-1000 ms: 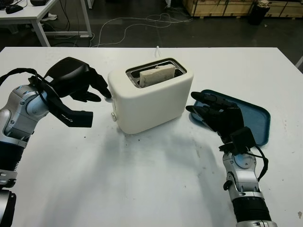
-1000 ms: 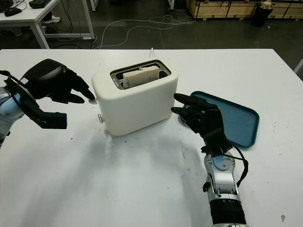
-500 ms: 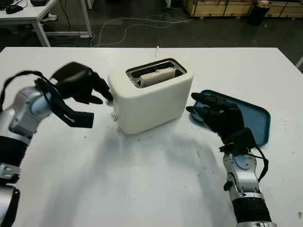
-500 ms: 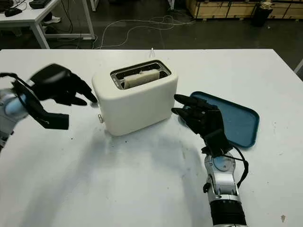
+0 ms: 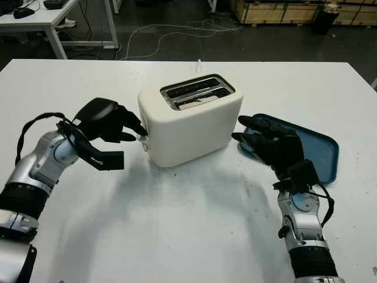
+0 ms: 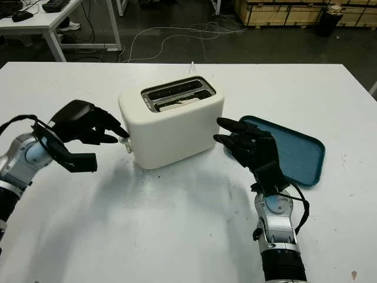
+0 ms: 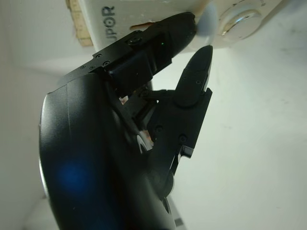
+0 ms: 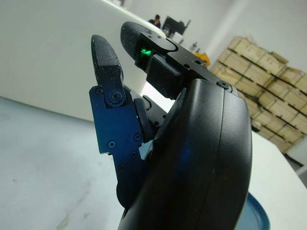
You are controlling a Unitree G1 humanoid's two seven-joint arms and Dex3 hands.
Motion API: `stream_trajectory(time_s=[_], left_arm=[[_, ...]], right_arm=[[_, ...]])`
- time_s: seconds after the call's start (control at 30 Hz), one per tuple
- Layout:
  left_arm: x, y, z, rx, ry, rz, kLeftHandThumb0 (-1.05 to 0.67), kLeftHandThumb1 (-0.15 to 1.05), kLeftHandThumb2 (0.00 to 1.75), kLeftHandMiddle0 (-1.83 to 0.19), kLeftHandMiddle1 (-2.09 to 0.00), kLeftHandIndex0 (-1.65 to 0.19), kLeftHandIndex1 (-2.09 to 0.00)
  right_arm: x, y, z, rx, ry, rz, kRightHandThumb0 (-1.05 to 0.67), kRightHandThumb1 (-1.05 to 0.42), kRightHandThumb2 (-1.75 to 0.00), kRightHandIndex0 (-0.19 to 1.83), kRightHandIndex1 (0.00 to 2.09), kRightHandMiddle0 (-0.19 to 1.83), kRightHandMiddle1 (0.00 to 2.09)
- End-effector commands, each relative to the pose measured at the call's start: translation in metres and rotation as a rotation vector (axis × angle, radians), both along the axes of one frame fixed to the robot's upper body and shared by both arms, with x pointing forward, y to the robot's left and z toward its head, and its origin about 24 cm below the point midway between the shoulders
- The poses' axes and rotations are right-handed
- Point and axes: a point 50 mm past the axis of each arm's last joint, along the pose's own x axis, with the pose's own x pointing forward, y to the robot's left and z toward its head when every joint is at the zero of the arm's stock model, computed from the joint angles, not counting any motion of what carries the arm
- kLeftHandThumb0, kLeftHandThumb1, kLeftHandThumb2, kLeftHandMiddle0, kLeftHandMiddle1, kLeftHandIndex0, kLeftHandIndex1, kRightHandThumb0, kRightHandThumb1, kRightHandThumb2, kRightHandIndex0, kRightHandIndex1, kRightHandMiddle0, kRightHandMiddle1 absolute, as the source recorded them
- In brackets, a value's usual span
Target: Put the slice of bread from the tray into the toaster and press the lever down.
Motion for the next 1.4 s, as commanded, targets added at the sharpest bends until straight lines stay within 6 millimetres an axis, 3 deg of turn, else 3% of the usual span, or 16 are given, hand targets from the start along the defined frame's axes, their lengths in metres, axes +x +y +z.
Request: stream_trajectory(time_s=[0.0,0.4,0.73,0.97,1.37], left_arm=[[-0.023,-0.033,-0.060,0.094,0.228,-0.130,-0.14,0.81,0.01,-0.91,-1.22,-1.24,0.00],[-0.016,-0.035,-0.048,0.094,0.177,-0.151,-0.13,0.78,0.00,-0.91,-1.40,-1.27,-0.02],[-0.009,-0.038,-0.039,0.105,0.150,-0.156,-0.15,0.80,0.01,-0.91,-1.26,-1.27,-0.01],[-0.005,-0.040,-0.031,0.064,0.113,-0.147,-0.12,0.78,0.00,-0.92,-1.35,-1.29,-0.02],[0.005,-0.025,0.032,-0.048,-0.093,-0.080,-0.14,0.84,0.02,-0.86,-1.44,-1.27,-0.01]], right_arm=[[-0.001,-0.001,0.000,0.011,-0.006,-0.009,-0.49,-0.92,-0.02,1.14,0.09,1.01,0.01],[-0.001,0.001,-0.001,0.009,0.006,-0.011,-0.48,-0.92,-0.02,1.14,0.09,1.02,0.00],[-0.002,0.001,-0.002,0.013,0.012,-0.013,-0.48,-0.92,-0.02,1.13,0.09,1.02,0.00],[-0.002,0.002,-0.002,0.013,0.013,-0.011,-0.49,-0.92,-0.01,1.13,0.09,1.02,0.00],[-0.002,0.005,-0.003,0.017,0.022,-0.003,-0.48,-0.92,-0.01,1.14,0.10,1.02,0.00]])
